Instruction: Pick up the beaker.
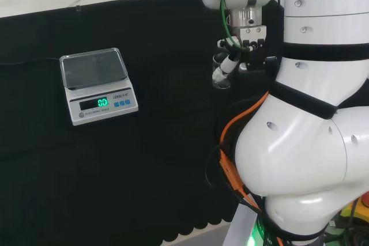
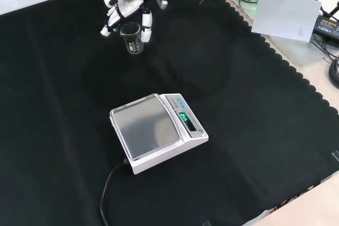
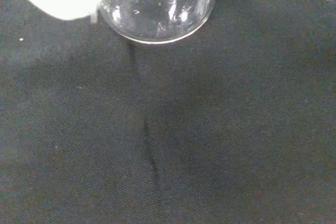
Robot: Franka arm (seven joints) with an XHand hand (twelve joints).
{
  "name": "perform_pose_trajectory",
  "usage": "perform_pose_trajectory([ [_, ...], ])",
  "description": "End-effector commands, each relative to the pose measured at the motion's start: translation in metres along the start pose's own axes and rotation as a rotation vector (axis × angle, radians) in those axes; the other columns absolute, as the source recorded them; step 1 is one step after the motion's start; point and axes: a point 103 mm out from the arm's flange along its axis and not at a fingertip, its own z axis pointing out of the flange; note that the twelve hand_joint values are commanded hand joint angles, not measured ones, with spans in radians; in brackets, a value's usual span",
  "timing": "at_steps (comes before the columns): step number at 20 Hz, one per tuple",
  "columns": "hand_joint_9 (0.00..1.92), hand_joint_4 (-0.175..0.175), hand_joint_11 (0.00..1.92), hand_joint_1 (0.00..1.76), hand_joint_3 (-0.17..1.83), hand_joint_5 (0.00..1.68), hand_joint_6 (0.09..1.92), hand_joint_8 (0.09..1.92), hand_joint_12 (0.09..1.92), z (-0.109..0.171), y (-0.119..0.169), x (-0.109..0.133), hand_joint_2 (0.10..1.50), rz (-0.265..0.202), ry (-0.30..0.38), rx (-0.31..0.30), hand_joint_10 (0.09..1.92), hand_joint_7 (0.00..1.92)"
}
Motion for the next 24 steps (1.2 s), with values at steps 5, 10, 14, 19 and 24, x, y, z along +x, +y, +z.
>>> perform_pose_trajectory([
  [5,0.79,-0.006,0.53,0.99,0.38,0.34,0.09,0.77,1.34,-0.002,-0.001,0.011,0.66,0.000,0.061,-0.141,0.73,0.51],
  [10,0.94,-0.026,0.65,1.06,0.61,0.52,0.34,0.74,1.27,-0.001,0.002,0.019,0.61,-0.002,0.067,-0.186,0.64,0.70],
  [14,0.99,-0.040,0.70,1.08,0.64,0.52,0.90,0.74,1.26,0.000,0.004,0.025,0.61,-0.002,0.067,-0.193,0.63,0.79],
  [19,1.01,-0.048,0.73,1.09,0.66,0.55,1.03,0.75,1.25,0.000,0.008,0.031,0.61,-0.004,0.054,-0.182,0.63,0.82],
  [24,1.02,-0.051,0.73,1.09,0.66,0.57,1.04,0.76,1.25,-0.003,0.007,0.037,0.61,-0.010,0.041,-0.176,0.63,0.83],
])
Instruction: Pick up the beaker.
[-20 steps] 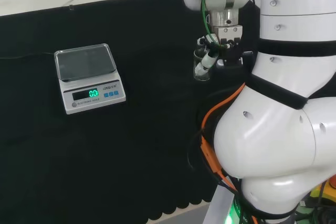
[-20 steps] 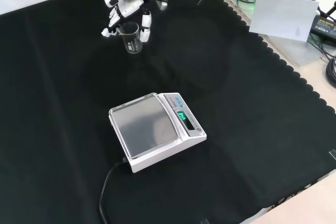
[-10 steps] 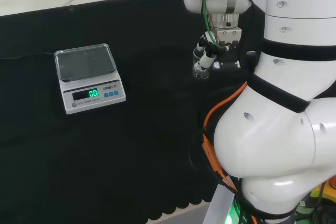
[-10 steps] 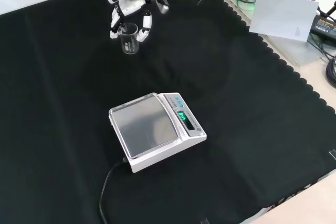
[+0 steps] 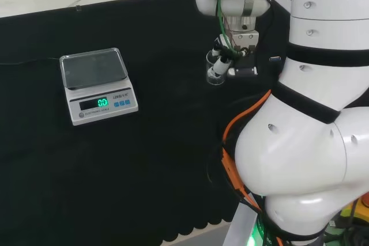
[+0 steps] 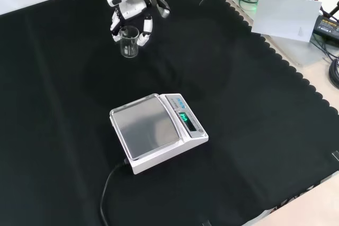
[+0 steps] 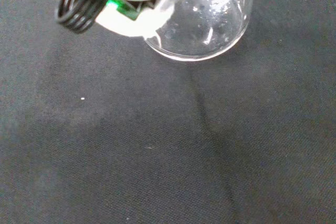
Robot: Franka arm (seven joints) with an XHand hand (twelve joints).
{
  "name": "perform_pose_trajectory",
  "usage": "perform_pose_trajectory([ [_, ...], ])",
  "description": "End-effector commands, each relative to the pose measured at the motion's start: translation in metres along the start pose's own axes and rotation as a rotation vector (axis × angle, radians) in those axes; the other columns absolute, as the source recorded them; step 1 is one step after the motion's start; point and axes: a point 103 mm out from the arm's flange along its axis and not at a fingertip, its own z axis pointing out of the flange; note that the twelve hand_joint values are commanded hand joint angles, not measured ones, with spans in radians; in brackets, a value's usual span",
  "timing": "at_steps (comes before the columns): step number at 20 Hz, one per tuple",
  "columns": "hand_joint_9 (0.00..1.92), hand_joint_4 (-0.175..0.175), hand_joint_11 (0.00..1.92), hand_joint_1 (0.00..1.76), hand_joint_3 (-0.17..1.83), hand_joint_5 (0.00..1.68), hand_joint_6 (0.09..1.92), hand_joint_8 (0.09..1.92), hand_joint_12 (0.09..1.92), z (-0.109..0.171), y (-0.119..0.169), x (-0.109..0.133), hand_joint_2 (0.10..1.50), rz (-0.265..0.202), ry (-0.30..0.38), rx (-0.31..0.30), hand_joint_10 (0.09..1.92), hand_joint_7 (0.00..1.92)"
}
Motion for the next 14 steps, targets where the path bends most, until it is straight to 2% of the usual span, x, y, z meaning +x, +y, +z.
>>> perform_pose_trajectory([
  [1,1.02,-0.051,0.73,1.09,0.67,0.57,1.04,0.76,1.25,-0.005,-0.002,0.007,0.61,-0.007,-0.016,0.007,0.63,0.83],
  [14,1.04,-0.057,0.75,1.09,0.68,0.60,1.07,0.76,1.24,-0.046,-0.023,0.012,0.61,-0.009,-0.042,-0.011,0.63,0.84],
])
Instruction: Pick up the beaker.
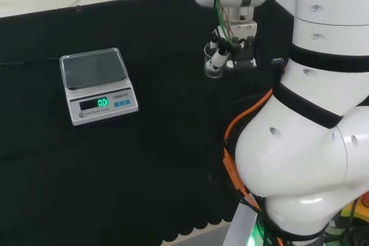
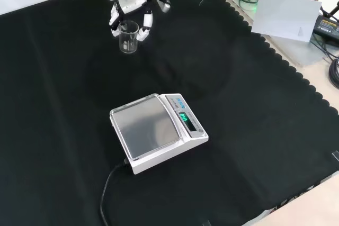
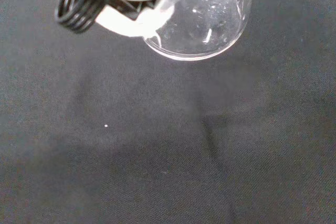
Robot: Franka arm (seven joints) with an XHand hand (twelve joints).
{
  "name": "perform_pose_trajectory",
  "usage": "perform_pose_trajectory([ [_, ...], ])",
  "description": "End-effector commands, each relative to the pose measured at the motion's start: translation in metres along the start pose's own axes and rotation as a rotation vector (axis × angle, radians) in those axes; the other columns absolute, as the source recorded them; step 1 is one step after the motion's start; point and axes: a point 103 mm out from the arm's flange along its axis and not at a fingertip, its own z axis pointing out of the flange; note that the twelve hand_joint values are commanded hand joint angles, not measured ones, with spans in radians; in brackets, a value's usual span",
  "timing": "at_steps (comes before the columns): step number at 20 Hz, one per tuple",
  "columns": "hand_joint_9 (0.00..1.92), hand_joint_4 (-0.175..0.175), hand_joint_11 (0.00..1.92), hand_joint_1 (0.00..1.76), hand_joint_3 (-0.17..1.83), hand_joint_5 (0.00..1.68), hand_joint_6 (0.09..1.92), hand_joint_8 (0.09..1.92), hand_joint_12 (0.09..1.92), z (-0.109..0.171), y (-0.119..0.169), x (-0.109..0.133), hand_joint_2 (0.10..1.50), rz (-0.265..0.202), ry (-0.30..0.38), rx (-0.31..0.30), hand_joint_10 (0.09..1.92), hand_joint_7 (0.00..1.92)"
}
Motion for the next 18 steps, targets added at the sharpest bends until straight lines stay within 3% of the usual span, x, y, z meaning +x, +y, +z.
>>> perform_pose_trajectory([
  [1,1.04,-0.057,0.75,1.09,0.68,0.60,1.07,0.76,1.24,-0.018,-0.013,0.004,0.61,-0.005,-0.018,0.005,0.63,0.84],
  [18,1.06,-0.064,0.76,1.10,0.69,0.62,1.07,0.76,1.24,-0.091,-0.042,0.050,0.60,-0.077,-0.059,-0.043,0.62,0.88],
])
